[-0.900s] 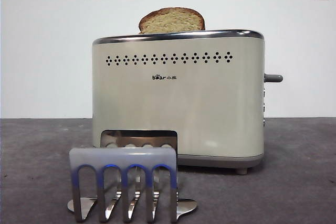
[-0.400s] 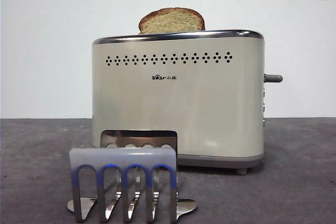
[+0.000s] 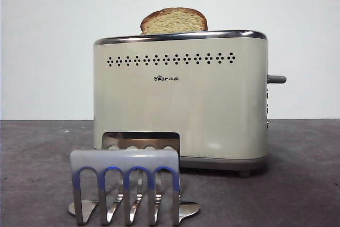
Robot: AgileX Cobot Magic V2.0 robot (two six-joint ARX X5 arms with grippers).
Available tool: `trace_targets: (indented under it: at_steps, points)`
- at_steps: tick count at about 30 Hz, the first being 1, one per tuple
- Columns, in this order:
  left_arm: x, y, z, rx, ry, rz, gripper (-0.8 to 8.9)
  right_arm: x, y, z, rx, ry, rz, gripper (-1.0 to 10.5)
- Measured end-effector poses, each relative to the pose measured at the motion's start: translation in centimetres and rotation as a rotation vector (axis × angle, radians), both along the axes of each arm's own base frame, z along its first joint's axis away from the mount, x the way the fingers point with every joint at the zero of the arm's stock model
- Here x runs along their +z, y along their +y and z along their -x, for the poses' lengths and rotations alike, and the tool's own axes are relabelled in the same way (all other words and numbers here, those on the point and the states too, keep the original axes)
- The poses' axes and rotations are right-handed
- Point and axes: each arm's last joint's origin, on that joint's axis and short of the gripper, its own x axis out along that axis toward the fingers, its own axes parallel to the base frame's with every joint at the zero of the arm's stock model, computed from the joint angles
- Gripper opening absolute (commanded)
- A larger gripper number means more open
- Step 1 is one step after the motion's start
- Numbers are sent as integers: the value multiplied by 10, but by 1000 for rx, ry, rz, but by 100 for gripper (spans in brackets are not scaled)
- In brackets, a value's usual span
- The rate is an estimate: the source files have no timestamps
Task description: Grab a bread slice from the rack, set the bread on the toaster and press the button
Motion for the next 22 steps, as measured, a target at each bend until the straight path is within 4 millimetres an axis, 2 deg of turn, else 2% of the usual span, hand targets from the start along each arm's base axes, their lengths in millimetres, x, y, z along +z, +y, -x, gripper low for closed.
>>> trace_targets:
  at_steps: [4,7,13,22]
  points:
    - [0,0,0,-1,0,0,-3,-47,0,1,11,25,7,0]
    - [0,0,0,0,0,0,-3,-63,0,3,19,17,26,0]
    - [0,0,0,0,-1,0,-3,-74,0,8,25,-46,77,0]
    - [0,0,0,-1,1,0,-3,-83,0,8,29,23,86,0]
